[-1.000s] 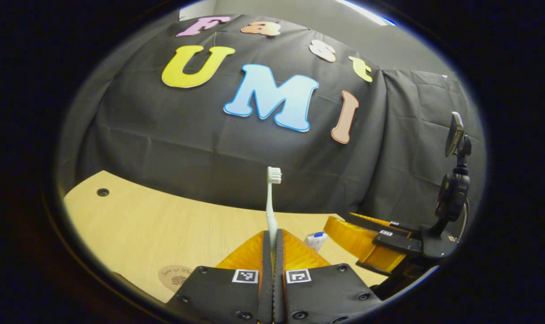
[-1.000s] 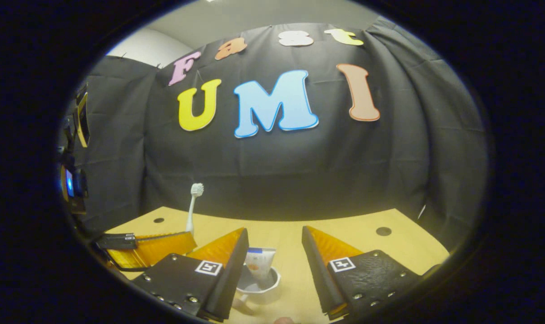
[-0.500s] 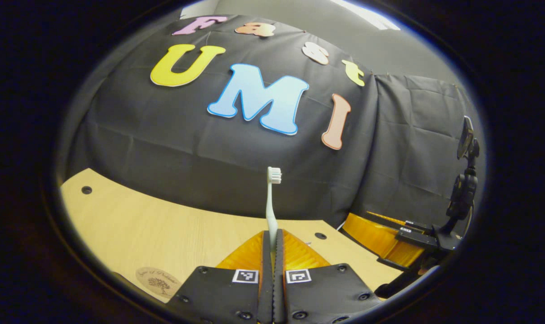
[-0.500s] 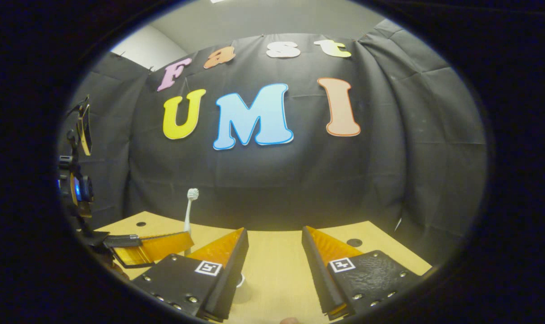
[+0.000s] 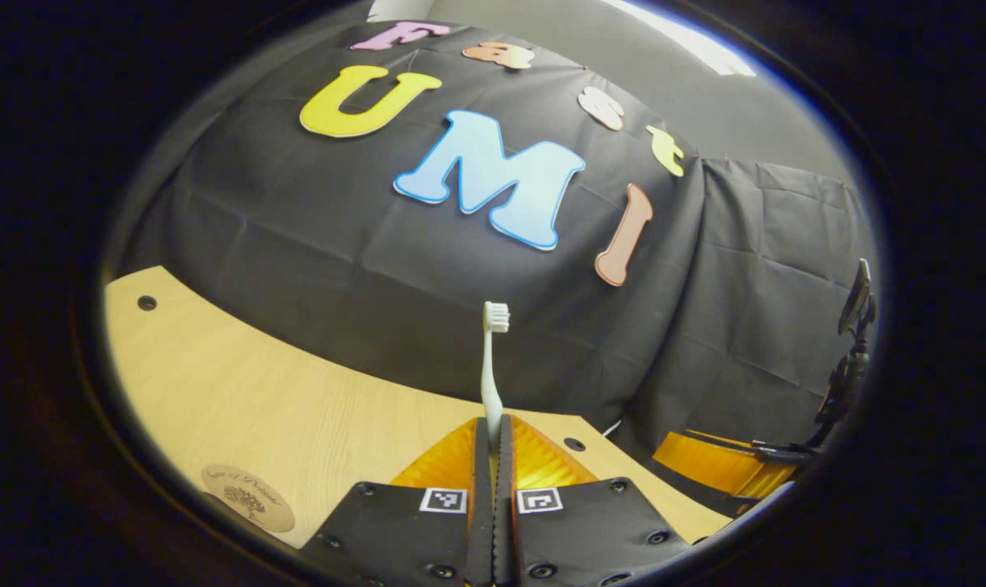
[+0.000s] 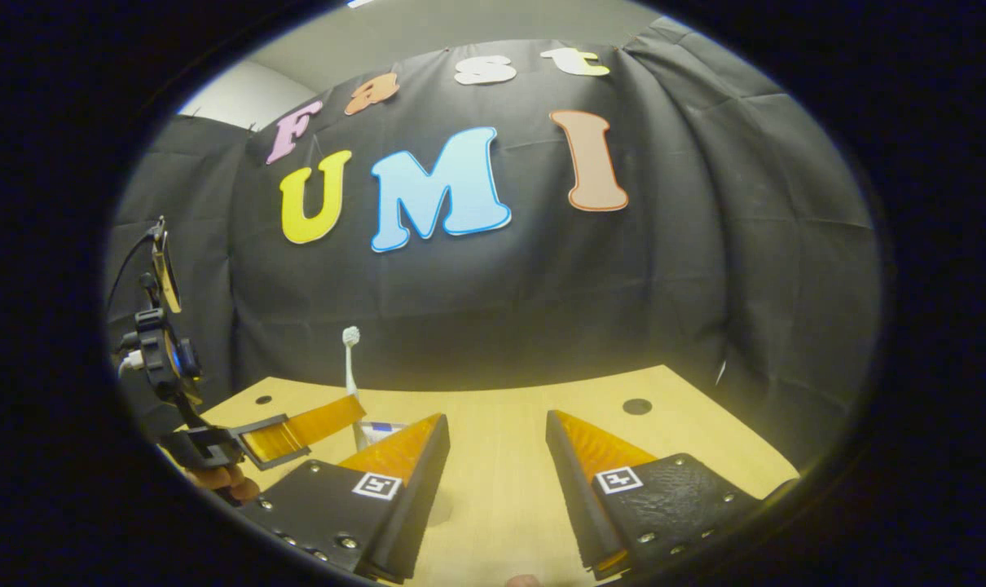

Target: Put the toothbrush and toothpaste on the desktop into the cup, then pick up the cup and place it on the coaster on the desktop.

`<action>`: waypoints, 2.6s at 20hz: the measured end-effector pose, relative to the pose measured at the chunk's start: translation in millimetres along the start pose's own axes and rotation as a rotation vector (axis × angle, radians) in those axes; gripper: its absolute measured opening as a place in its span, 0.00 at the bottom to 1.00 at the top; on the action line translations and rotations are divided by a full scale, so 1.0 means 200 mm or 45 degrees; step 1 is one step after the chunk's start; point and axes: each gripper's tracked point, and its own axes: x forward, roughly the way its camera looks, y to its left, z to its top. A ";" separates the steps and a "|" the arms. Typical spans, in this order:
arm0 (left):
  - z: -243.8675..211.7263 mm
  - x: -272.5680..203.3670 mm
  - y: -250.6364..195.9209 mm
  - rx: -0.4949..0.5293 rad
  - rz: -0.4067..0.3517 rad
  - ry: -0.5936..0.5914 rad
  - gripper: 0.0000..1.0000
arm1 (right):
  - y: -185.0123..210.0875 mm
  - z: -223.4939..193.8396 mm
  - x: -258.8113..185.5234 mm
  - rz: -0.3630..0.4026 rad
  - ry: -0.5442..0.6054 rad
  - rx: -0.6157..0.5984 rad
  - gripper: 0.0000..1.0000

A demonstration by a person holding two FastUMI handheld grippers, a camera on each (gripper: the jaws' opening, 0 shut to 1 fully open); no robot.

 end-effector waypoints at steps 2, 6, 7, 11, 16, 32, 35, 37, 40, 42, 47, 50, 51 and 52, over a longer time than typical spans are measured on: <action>-0.04 0.01 0.02 0.017 0.027 0.011 0.08 | 0.00 -0.01 0.00 0.003 0.015 -0.008 0.67; -0.10 0.00 0.02 0.076 0.049 0.030 0.08 | 0.04 -0.02 0.01 0.027 0.018 -0.050 0.71; -0.11 0.00 0.02 0.089 0.047 0.034 0.08 | 0.06 -0.03 0.01 0.038 0.020 -0.060 0.67; -0.13 -0.03 0.01 0.115 0.057 0.042 0.10 | 0.12 -0.02 0.00 0.074 0.019 -0.069 0.71; -0.14 -0.10 -0.01 0.162 0.086 0.067 0.24 | 0.15 -0.01 -0.03 0.090 0.035 -0.067 0.71; 0.05 -0.42 -0.04 0.301 0.145 0.092 0.99 | 0.29 -0.03 -0.08 0.075 0.149 -0.097 0.71; 0.11 -0.48 -0.03 0.318 0.159 0.083 0.99 | 0.32 -0.03 -0.08 0.067 0.188 -0.092 0.71; 0.15 -0.51 -0.03 0.338 0.159 0.069 0.99 | 0.35 -0.06 -0.07 0.064 0.231 -0.084 0.71; 0.18 -0.54 0.00 0.354 0.174 0.071 0.99 | 0.40 -0.11 -0.06 0.069 0.322 -0.080 0.67; 0.20 -0.58 0.03 0.362 0.198 0.077 0.96 | 0.42 -0.15 -0.05 0.051 0.381 -0.096 0.71; 0.21 -0.65 0.12 0.373 0.253 0.105 0.96 | 0.48 -0.28 -0.04 0.002 0.576 -0.121 0.71; 0.22 -0.68 0.15 0.347 0.272 0.116 0.96 | 0.50 -0.37 -0.03 -0.025 0.701 -0.072 0.72; 0.22 -0.70 0.16 0.341 0.279 0.118 0.96 | 0.51 -0.40 -0.01 -0.032 0.735 -0.061 0.72; 0.22 -0.70 0.18 0.336 0.288 0.122 0.96 | 0.52 -0.43 -0.01 -0.034 0.760 -0.057 0.72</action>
